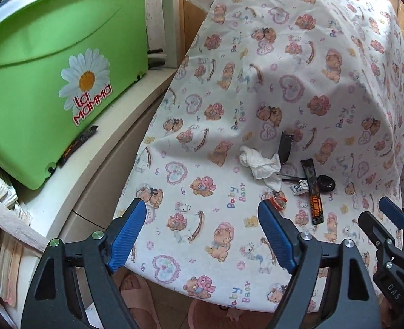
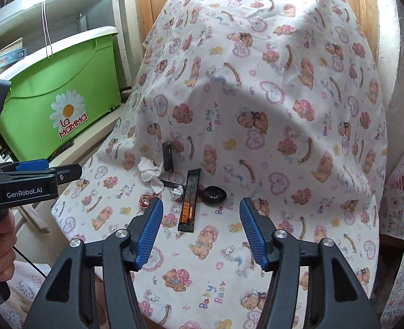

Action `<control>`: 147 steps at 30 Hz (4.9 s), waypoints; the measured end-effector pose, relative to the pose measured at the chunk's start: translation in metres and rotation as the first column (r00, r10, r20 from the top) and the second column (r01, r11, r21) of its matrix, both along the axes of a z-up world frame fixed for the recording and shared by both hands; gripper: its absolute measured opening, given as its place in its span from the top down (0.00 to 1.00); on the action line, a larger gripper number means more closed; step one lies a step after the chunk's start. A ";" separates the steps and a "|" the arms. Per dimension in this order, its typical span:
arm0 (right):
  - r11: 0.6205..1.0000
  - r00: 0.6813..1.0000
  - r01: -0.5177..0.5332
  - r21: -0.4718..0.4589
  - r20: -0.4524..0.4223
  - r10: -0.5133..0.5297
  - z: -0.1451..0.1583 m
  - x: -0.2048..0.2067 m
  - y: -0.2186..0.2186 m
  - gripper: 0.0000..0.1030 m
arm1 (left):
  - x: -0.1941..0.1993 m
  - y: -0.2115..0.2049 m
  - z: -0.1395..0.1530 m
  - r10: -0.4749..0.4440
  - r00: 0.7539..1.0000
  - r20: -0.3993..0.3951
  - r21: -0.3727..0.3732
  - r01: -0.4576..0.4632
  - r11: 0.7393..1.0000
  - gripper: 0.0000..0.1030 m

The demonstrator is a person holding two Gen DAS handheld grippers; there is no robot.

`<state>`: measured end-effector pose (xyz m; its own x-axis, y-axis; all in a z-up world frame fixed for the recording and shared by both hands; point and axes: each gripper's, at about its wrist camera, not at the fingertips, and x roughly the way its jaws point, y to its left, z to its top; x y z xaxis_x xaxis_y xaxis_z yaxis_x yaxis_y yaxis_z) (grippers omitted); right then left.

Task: Collect trash
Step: 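Move the right tool to the black-and-orange wrapper and close on it, then grasp the red-and-white crumpled wrapper with the left tool while the right tool holds its wrapper, then carry both wrappers over the pink wastebasket and open both tools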

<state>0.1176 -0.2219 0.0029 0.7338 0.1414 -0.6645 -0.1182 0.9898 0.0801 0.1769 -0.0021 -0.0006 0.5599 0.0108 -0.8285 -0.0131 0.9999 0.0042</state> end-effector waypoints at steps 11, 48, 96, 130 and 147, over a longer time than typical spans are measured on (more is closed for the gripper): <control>0.999 0.992 -0.014 -0.033 -0.123 0.010 -0.059 0.046 0.023 0.42 | 0.028 -0.001 -0.018 0.012 0.995 -0.098 -0.026 -0.014 1.000 0.20; 0.999 0.991 0.007 -0.039 -0.132 -0.012 -0.051 0.061 0.006 0.82 | 0.059 -0.060 -0.056 -0.135 0.965 -0.226 -0.200 0.089 0.976 0.43; 0.991 0.995 -0.095 0.092 0.017 0.094 0.004 -0.056 0.015 0.82 | -0.077 -0.033 0.038 -0.135 0.987 0.092 -0.041 0.139 0.989 0.89; 0.946 0.921 -0.312 0.093 -0.214 0.325 -0.067 -0.153 0.082 0.81 | -0.138 -0.009 -0.058 -0.069 0.986 -0.152 -0.066 0.060 0.996 0.87; 0.957 0.808 -0.284 0.054 -0.524 0.269 -0.163 -0.131 0.105 0.81 | -0.122 0.000 -0.152 -0.028 0.902 -0.431 -0.098 -0.016 0.995 0.86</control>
